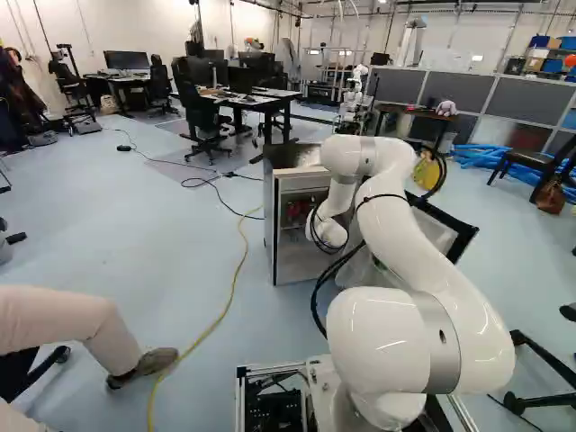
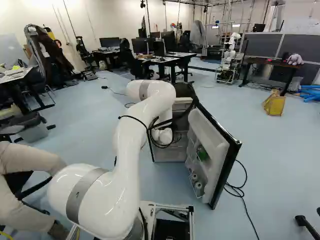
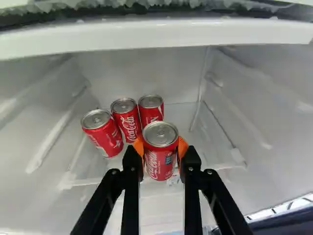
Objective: Grab a drink from the fridge
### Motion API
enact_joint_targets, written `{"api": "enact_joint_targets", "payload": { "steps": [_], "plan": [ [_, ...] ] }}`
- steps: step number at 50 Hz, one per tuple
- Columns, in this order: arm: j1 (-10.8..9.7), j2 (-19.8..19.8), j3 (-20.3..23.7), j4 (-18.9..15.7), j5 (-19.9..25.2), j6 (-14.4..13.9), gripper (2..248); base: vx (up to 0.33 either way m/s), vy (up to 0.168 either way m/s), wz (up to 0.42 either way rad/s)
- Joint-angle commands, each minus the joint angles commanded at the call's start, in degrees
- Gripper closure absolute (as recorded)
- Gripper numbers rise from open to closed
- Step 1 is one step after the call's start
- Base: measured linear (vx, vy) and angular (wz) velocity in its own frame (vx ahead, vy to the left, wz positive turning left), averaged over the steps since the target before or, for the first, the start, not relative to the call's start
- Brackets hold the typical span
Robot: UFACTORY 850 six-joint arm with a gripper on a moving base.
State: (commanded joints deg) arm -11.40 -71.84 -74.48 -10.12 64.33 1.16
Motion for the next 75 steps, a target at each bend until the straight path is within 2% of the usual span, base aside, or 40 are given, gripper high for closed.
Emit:
{"api": "enact_joint_targets", "payload": {
  "steps": [75],
  "plan": [
    [-0.1, 23.4, 27.6, 0.0, 0.0, 0.0, 163, 0.0, 0.0, 0.0]
  ]
}}
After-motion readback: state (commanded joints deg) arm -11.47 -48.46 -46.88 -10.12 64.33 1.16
